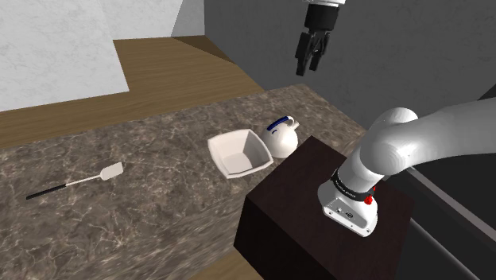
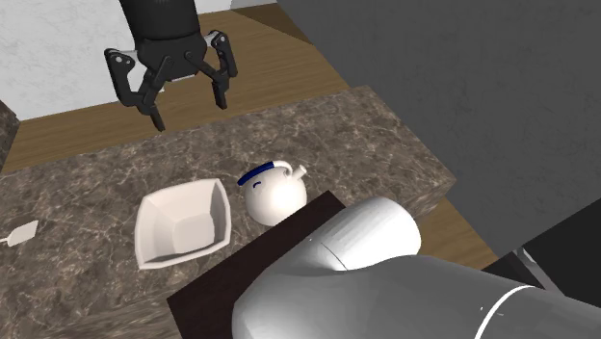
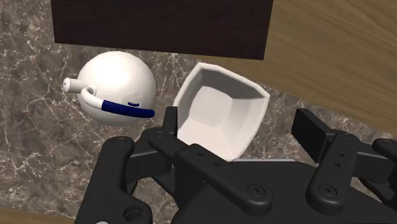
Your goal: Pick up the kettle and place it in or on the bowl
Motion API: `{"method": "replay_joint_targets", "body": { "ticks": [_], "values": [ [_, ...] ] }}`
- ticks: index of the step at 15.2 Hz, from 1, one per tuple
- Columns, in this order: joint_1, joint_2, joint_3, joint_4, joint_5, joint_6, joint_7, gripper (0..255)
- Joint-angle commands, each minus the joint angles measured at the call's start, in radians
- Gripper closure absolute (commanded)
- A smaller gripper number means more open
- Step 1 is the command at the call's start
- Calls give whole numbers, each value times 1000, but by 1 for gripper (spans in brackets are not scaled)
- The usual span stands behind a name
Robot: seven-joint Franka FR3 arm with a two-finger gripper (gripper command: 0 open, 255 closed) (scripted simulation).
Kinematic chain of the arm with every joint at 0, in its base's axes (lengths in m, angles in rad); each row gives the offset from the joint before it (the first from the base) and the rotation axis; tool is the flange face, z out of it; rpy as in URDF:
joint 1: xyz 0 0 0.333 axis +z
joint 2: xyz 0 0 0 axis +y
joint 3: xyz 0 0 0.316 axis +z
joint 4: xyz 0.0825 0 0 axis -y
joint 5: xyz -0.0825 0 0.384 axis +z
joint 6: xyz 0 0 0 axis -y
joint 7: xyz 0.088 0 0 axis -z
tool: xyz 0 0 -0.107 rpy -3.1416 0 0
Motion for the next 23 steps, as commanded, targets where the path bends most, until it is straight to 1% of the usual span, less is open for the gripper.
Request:
{"method": "replay_joint_targets", "body": {
  "ticks": [1,7,13,18,23],
  "values": [
    [0,0,0,0,0,0,0,0],
    [30,-24,-78,-174,-132,130,-267,0],
    [40,13,-173,-310,-281,306,-521,0],
    [39,109,-262,-384,-414,495,-719,0],
    [36,272,-353,-412,-542,721,-899,0]
  ]
}}
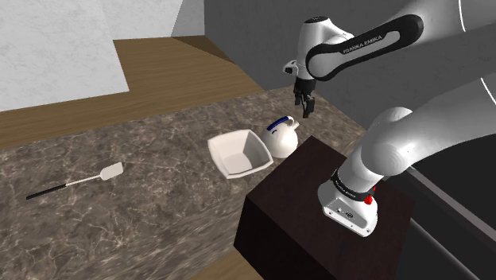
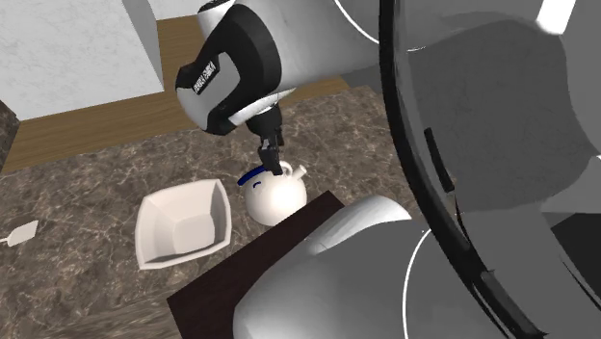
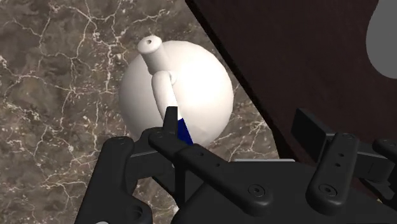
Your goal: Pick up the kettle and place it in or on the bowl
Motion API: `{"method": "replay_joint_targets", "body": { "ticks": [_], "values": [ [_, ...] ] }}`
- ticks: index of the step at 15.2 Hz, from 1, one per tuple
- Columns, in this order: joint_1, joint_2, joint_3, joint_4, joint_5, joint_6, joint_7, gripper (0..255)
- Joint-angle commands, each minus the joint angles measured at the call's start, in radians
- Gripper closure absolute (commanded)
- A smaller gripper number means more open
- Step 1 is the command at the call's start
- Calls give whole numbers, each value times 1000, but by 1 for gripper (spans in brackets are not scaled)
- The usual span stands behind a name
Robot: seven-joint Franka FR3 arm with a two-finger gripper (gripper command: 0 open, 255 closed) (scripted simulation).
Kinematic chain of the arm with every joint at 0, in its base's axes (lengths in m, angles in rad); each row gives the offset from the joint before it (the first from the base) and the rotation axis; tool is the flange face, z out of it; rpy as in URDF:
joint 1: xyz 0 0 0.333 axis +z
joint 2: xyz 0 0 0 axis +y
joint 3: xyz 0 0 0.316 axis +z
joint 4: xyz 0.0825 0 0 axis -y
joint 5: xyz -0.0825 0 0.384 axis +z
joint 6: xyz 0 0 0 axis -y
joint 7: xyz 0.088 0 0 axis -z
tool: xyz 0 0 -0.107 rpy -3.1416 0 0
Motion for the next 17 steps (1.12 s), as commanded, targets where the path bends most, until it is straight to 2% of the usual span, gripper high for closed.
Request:
{"method": "replay_joint_targets", "body": {
  "ticks": [1,7,14,17],
  "values": [
    [-3,71,-37,-4,-53,95,-76,0],
    [5,344,-123,37,-156,383,-264,0],
    [-8,470,-145,32,-172,518,-255,0],
    [-10,481,-146,32,-173,529,-254,0]
  ]
}}
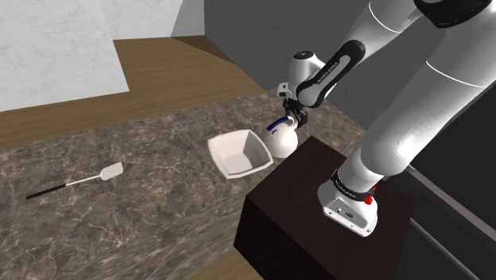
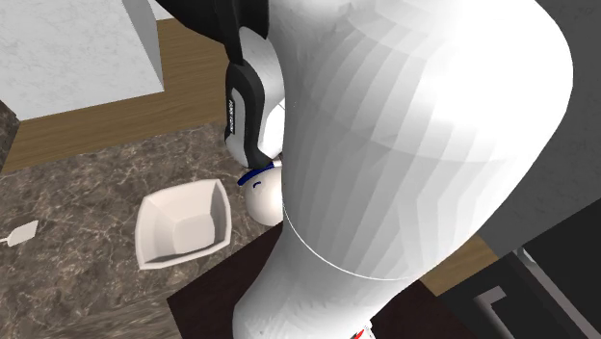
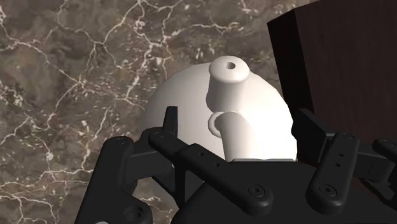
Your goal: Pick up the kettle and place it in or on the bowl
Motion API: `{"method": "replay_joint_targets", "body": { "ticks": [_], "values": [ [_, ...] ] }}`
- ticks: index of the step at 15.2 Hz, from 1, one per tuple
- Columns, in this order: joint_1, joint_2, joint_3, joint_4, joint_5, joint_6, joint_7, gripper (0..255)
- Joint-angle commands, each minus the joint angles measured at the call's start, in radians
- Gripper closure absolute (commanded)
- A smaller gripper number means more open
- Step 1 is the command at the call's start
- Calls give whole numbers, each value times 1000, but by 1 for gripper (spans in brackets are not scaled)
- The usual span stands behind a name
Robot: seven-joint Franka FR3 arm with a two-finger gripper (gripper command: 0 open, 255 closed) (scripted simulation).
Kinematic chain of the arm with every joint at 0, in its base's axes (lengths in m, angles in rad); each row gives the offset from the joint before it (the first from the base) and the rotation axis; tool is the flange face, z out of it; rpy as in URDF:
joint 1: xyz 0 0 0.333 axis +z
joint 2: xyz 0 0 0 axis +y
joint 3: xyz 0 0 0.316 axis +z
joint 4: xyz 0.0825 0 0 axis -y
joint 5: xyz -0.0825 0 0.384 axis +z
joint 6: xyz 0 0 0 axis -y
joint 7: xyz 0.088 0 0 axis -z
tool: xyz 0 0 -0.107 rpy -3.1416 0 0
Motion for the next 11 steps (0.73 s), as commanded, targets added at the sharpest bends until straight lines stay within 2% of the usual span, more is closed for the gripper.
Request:
{"method": "replay_joint_targets", "body": {
  "ticks": [1,5,6,11],
  "values": [
    [-1,4,-1,0,0,4,-1,0],
    [-1,3,-1,0,0,4,-1,0],
    [-1,3,-1,0,0,4,-1,255],
    [-1,3,-1,0,0,4,-1,255]
  ]
}}
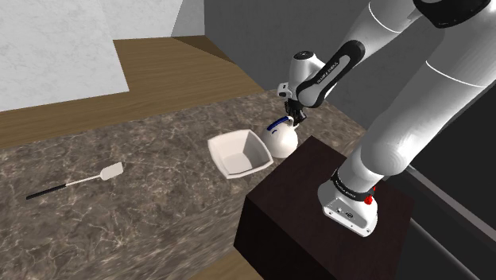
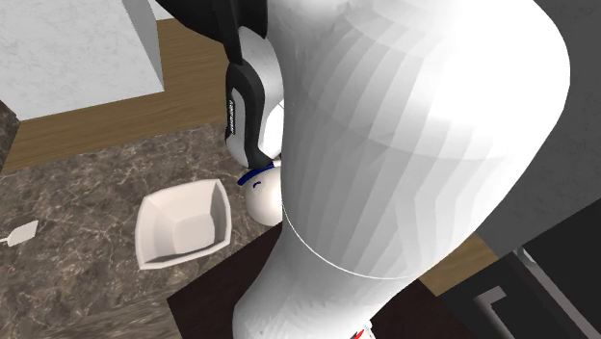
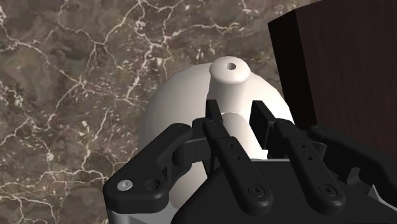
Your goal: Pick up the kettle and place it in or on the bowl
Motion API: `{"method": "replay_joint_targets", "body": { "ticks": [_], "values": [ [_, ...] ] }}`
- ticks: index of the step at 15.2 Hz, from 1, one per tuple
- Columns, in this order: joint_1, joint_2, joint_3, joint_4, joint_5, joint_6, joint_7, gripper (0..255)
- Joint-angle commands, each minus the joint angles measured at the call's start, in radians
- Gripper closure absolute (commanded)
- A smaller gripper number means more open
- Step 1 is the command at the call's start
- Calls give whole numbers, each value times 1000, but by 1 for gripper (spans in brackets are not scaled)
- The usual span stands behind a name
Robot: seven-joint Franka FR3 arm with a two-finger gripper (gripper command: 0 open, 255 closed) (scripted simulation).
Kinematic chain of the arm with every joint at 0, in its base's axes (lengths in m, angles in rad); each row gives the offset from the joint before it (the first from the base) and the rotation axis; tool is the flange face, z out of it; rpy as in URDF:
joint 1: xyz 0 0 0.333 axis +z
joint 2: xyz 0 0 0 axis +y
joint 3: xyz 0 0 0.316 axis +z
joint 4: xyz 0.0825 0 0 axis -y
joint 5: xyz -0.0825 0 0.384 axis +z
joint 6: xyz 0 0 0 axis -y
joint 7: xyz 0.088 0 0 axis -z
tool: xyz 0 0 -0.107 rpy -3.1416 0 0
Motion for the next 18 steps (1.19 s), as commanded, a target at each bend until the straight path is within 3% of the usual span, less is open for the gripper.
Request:
{"method": "replay_joint_targets", "body": {
  "ticks": [1,4,18],
  "values": [
    [0,0,0,0,0,0,0,255],
    [0,1,0,0,0,0,0,255],
    [3,-246,25,21,24,-264,-52,255]
  ]
}}
